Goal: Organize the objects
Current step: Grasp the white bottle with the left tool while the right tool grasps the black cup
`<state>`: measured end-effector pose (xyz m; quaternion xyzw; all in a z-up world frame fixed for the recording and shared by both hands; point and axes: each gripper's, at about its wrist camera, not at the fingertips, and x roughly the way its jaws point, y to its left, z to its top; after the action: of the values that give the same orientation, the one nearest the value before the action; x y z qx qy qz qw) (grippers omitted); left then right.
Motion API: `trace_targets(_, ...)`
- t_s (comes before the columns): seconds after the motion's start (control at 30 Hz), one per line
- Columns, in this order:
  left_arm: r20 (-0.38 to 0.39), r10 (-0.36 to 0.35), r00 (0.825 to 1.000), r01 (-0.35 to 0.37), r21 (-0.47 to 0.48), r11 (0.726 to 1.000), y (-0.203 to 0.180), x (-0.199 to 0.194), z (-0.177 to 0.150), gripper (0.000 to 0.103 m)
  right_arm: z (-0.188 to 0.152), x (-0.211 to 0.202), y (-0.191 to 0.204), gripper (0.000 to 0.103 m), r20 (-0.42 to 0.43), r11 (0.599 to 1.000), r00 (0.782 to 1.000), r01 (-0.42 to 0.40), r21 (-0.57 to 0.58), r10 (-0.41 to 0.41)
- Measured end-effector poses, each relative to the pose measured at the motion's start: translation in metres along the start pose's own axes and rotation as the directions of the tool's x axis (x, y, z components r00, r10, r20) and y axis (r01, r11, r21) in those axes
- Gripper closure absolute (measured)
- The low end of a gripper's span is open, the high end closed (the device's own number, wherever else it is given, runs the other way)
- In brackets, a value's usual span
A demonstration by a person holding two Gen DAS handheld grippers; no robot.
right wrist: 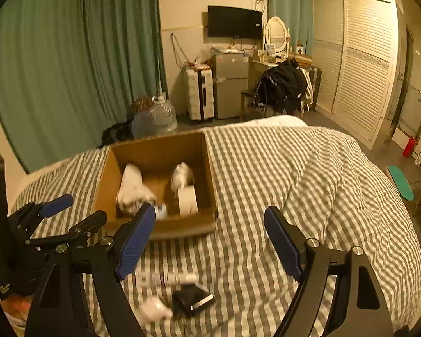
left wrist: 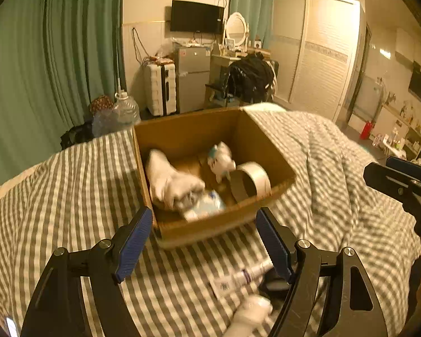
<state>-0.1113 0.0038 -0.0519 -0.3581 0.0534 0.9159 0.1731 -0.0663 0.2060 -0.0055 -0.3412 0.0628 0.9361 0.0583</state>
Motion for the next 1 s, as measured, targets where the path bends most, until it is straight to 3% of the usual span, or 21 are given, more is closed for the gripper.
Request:
trace_targets(0.27,-0.100,0.022,0.995,-0.018,0.041,0.999,-0.011,0.009,-0.061,0.024,-0.060,0.016,0.003,0.023,-0.156,0.999,0.987,-0.035,-0.023,0.031)
trace_targets(0.43,-0.209,0.000,0.978,0.011,0.052,0.999,-0.014,0.032,-0.092,0.024,-0.098,0.051,0.004,0.023,-0.288,0.995,0.953,-0.093,0.022,0.095)
trace_targets(0.53,-0.277,-0.016,0.961,0.030,0.047,0.998,-0.013,0.049,-0.110,0.024,-0.110,0.071,0.004,0.023,-0.343,0.999,0.938,-0.043,-0.004,0.039)
trace_targets(0.6,-0.312,-0.033,0.950,0.050,0.045,0.998,-0.015,0.058,-0.118,0.024,-0.115,0.081,0.001,0.023,-0.372,0.999,0.927,-0.043,0.013,0.044)
trace_targets(0.7,-0.313,-0.077,0.947,0.096,0.047,0.994,-0.019,0.057,-0.122,0.024,-0.121,0.099,-0.002,0.023,-0.417,0.999,0.908,-0.029,0.026,0.037)
trace_targets(0.9,-0.374,-0.126,0.919,0.171,0.089,0.981,-0.036,0.064,-0.134,0.024,-0.126,0.118,0.005,0.023,-0.454,0.998,0.890,-0.060,0.004,0.055)
trace_targets(0.97,-0.393,-0.118,0.912,0.171,0.102,0.980,-0.038,0.070,-0.137,0.024,-0.126,0.123,0.009,0.028,-0.462,0.997,0.885,-0.072,-0.004,0.062)
trace_targets(1.0,-0.402,-0.116,0.908,0.172,0.106,0.979,-0.039,0.073,-0.139,0.024,-0.127,0.125,0.009,0.036,-0.466,0.997,0.883,-0.076,-0.007,0.064)
